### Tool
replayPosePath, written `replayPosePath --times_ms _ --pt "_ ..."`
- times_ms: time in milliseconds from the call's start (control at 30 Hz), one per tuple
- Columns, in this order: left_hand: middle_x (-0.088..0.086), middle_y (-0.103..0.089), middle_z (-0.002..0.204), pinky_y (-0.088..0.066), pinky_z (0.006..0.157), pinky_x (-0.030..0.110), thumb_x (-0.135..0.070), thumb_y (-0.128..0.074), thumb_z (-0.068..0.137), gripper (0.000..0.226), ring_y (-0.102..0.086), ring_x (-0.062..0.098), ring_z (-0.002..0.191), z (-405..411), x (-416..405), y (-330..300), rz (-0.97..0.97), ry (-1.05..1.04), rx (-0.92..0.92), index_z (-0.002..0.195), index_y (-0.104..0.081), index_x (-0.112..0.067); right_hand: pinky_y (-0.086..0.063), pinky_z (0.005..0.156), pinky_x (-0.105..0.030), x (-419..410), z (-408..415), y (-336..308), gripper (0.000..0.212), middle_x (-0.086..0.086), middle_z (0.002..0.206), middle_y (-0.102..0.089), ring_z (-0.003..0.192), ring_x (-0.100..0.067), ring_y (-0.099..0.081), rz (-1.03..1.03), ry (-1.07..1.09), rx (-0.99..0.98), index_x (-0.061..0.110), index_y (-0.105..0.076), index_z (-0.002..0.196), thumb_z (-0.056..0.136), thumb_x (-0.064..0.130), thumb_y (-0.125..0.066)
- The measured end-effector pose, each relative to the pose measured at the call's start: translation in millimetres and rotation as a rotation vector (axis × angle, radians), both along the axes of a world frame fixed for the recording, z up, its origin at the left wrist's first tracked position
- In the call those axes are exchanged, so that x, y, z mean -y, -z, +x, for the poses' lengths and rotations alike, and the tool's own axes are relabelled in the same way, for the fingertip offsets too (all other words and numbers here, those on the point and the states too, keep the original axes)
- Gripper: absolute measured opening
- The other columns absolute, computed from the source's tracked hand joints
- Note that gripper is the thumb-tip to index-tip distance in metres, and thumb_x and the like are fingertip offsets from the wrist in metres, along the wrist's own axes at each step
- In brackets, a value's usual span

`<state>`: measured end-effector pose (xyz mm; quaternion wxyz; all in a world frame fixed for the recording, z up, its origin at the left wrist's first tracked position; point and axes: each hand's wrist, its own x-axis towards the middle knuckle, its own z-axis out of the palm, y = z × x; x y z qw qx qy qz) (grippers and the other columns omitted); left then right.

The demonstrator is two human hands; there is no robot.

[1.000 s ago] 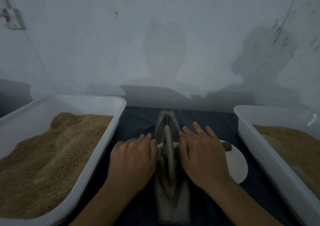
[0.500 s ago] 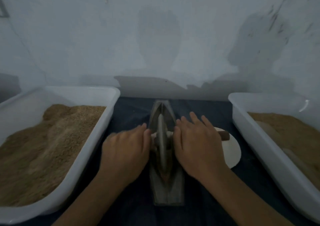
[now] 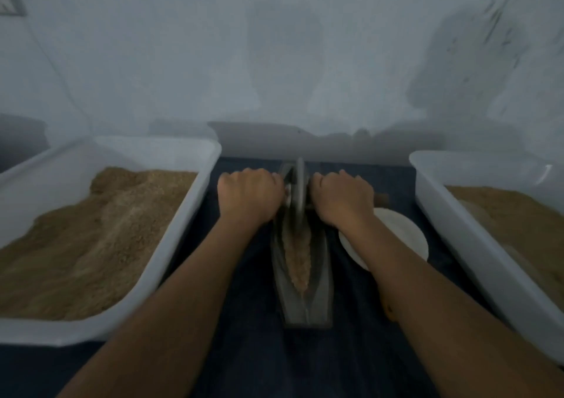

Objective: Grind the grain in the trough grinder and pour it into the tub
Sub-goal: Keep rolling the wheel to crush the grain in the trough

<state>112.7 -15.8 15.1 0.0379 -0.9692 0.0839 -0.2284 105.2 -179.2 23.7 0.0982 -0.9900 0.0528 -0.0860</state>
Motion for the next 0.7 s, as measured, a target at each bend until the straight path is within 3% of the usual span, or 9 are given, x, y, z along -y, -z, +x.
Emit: replayPosePath --times_ms 133,200,267,367,467,533,633,700 --pt "-0.007 -0.036 0.066 -0.023 0.06 0.034 -0.024 -0.004 0.102 0.043 -0.034 0.017 0.056 -58.9 -10.9 18.8 -0.023 0.016 0.115 0.076 -0.037 -0.024 -0.025 0.123 -0.047 3.5 -63.3 8.7 0.058 -0.004 0.153 -0.051 0.151 -0.027 -0.032 -0.091 -0.128 0.111 0.013 -0.052 0.145 0.108 0.036 -0.015" --pt "-0.009 -0.039 0.065 -0.02 0.06 0.035 -0.029 -0.007 0.105 0.044 -0.036 0.016 0.056 -82.6 -17.2 19.6 -0.056 0.042 0.169 0.073 -0.037 -0.027 -0.028 0.122 -0.046 2.6 -93.7 8.4 0.064 -0.004 0.153 -0.051 0.149 -0.024 -0.036 -0.09 -0.163 0.199 0.013 -0.05 0.149 0.106 0.04 -0.011" --pt "-0.011 -0.038 0.061 -0.02 0.058 0.034 -0.028 -0.02 0.105 0.039 -0.035 0.015 0.051 -94.4 -20.8 22.2 -0.093 0.072 0.186 0.069 -0.036 -0.028 -0.032 0.12 -0.047 -1.0 -105.7 9.4 0.067 -0.006 0.148 -0.056 0.146 -0.025 -0.041 -0.111 -0.176 0.262 0.011 -0.055 0.145 0.104 0.041 -0.011" --pt "-0.011 -0.027 0.06 -0.016 0.056 0.033 -0.027 -0.014 0.104 0.037 -0.022 0.013 0.049 -83.4 -19.7 23.6 0.008 0.053 0.125 0.073 -0.033 -0.027 -0.031 0.121 -0.047 -4.6 -86.0 5.8 0.069 -0.006 0.144 -0.06 0.144 -0.025 -0.044 -0.109 -0.168 0.245 0.011 -0.061 0.139 0.102 0.04 -0.01" --pt "-0.006 -0.037 0.067 -0.023 0.06 0.032 -0.027 -0.017 0.104 0.035 -0.034 0.018 0.056 -37.5 -7.9 20.4 0.005 0.005 0.096 0.076 -0.038 -0.024 -0.035 0.114 -0.049 -2.3 -35.1 5.1 0.052 -0.011 0.124 -0.069 0.136 -0.033 -0.05 -0.06 -0.108 0.086 0.015 -0.067 0.1 0.102 0.027 -0.017" --pt "-0.002 -0.049 0.074 -0.027 0.064 0.033 -0.023 -0.023 0.105 0.036 -0.041 0.019 0.064 -5.3 1.0 12.8 -0.051 -0.031 0.061 0.074 -0.041 -0.023 -0.041 0.096 -0.045 -1.2 -5.1 0.0 0.046 -0.013 0.109 -0.069 0.113 -0.035 -0.059 -0.029 -0.021 0.053 0.015 -0.059 0.081 0.104 0.029 -0.022" --pt "0.003 -0.067 0.086 -0.029 0.062 0.032 -0.019 -0.034 0.103 0.033 -0.052 0.023 0.067 12.2 2.1 6.8 -0.091 -0.056 -0.014 0.078 -0.057 -0.02 -0.039 0.083 -0.042 -5.6 14.2 -2.4 0.051 -0.012 0.103 -0.07 0.098 -0.033 -0.06 -0.079 0.019 0.05 0.015 -0.058 0.077 0.105 0.041 -0.024" --pt "0.003 -0.069 0.092 -0.029 0.062 0.034 -0.024 -0.03 0.105 0.034 -0.057 0.025 0.071 -5.4 -3.4 9.7 -0.085 -0.049 -0.031 0.089 -0.06 -0.022 -0.039 0.097 -0.044 -7.9 -2.5 2.3 0.054 -0.01 0.115 -0.071 0.116 -0.032 -0.058 -0.111 -0.03 0.099 0.014 -0.069 0.096 0.104 0.04 -0.022"
